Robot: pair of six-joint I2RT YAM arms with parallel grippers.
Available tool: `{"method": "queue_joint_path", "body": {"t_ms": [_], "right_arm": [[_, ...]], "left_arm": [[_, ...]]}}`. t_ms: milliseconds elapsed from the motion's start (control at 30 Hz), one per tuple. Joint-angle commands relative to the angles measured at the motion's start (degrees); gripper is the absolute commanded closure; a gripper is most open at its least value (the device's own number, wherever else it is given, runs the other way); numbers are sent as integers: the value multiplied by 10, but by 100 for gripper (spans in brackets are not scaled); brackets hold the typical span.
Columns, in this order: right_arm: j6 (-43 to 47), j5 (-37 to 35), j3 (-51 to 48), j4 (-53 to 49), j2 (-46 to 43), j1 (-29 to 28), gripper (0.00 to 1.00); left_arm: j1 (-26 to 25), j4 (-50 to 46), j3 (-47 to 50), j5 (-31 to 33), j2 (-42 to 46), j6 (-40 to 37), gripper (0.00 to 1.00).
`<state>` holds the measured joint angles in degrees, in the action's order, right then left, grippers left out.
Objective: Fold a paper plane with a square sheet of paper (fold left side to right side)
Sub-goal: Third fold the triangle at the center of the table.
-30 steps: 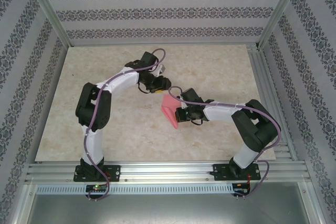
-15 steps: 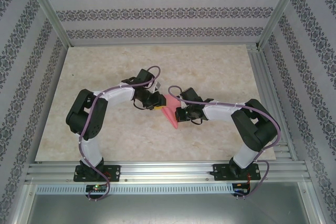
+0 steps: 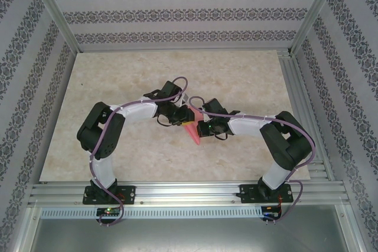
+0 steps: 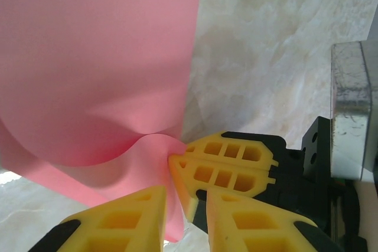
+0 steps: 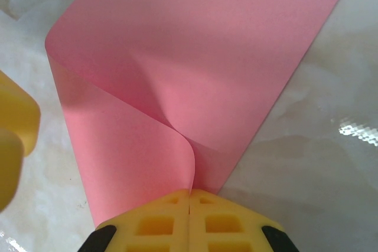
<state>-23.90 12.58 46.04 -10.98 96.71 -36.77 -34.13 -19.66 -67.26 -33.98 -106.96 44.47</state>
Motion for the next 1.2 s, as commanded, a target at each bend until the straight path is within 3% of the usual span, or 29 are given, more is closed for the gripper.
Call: {"method": "queue_joint_path", "body": {"t_ms": [0, 1167], "right_arm": [[10, -24, -11, -29, 44, -12, 98], [13, -25, -10, -35, 49, -12, 98]], "left_arm": [[-10, 31, -3, 7, -15, 17, 74], [-26, -4, 24, 64, -45, 2, 76]]}}
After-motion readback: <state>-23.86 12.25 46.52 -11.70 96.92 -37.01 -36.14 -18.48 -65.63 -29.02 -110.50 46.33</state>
